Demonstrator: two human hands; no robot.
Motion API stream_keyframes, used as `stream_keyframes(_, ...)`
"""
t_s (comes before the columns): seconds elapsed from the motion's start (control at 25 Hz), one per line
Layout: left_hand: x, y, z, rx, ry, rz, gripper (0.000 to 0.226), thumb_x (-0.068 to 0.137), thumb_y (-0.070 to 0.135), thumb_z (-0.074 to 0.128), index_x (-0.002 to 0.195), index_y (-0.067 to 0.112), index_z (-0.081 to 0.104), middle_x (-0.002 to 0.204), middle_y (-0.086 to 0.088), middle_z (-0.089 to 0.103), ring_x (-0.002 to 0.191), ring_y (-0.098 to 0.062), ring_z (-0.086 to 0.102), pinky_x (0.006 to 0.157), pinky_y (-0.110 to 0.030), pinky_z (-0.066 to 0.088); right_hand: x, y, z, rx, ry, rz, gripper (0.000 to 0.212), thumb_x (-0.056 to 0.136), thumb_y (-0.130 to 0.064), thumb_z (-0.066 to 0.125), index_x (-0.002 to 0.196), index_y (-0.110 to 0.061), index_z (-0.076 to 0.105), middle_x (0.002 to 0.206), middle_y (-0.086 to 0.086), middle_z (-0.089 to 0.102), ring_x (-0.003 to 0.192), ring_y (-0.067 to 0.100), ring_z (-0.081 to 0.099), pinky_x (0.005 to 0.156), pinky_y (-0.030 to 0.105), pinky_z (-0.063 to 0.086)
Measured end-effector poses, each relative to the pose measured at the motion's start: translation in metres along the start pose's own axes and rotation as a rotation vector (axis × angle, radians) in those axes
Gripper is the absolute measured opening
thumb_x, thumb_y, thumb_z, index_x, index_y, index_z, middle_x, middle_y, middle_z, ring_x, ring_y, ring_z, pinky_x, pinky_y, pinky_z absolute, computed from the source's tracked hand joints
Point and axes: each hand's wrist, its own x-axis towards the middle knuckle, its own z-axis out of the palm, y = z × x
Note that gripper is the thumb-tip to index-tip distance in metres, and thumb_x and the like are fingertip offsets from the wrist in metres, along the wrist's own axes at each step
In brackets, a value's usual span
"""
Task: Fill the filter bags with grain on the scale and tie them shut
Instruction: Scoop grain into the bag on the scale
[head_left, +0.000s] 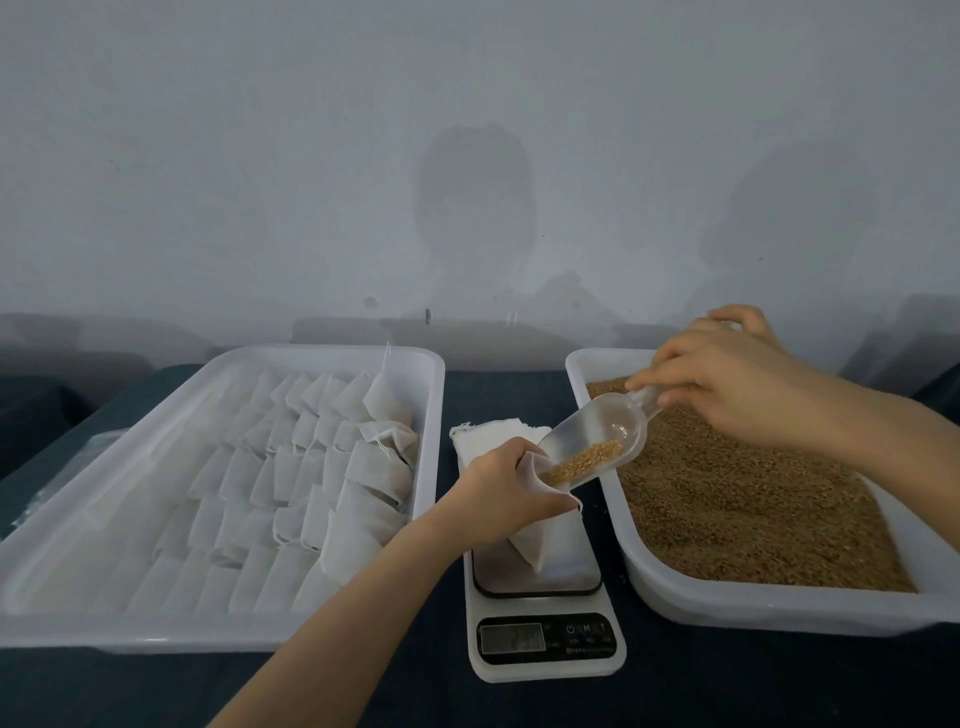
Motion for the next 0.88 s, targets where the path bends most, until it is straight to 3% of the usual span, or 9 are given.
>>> stream_keyframes(0.12,-0.002,0.002,-0.001,0.023,0.022,-0.018,0.061,0.077,0.048,0.073,0.125,0.021,0.048,0.109,0.011,0.053,0.095,-0.005,0.055,0.076,-0.017,0.047,0.003,-0.015,-0.011,-0.084,0.074,-0.122,0.026,0.087,-0.026,0.062,0.111,-0.037,0.067,0.101,-0.012,0.064,0.106,0.015,0.051,0.107,0.04,0.007)
stream_keyframes(0.24,-0.002,0.004,-0.002,0.037,0.03,-0.04,0.062,0.077,0.047,0.073,0.126,0.02,0.047,0.109,0.008,0.052,0.098,-0.01,0.054,0.079,-0.021,0.047,0.003,-0.028,-0.016,-0.23,0.254,-0.274,0.032,0.064,-0.001,0.079,0.089,-0.021,0.076,0.08,0.002,0.068,0.086,0.029,0.062,0.1,0.056,0.027)
stream_keyframes(0.56,-0.004,0.006,0.0,0.04,0.052,-0.05,0.059,0.077,0.045,0.075,0.123,0.02,0.048,0.105,0.009,0.052,0.096,-0.01,0.053,0.076,-0.021,0.043,0.001,-0.043,-0.017,-0.387,0.38,-0.36,0.035,0.059,0.01,0.068,0.083,-0.014,0.075,0.075,0.008,0.065,0.08,0.032,0.062,0.099,0.048,0.02)
stream_keyframes(0.72,-0.005,0.006,-0.001,0.023,0.046,-0.056,0.056,0.077,0.045,0.075,0.12,0.022,0.047,0.102,0.011,0.051,0.091,-0.005,0.052,0.072,-0.018,0.045,-0.003,-0.041,-0.016,-0.361,0.368,-0.337,0.036,0.059,0.01,0.071,0.086,-0.014,0.075,0.077,0.009,0.066,0.082,0.032,0.063,0.099,0.054,0.029)
stream_keyframes(0.88,-0.005,0.006,-0.001,0.023,0.036,-0.057,0.058,0.077,0.044,0.075,0.122,0.021,0.047,0.108,0.007,0.053,0.097,-0.011,0.054,0.081,-0.023,0.049,-0.005,-0.04,-0.015,-0.344,0.347,-0.311,0.038,0.06,0.01,0.074,0.089,-0.014,0.075,0.08,0.009,0.067,0.085,0.032,0.063,0.098,0.054,0.029)
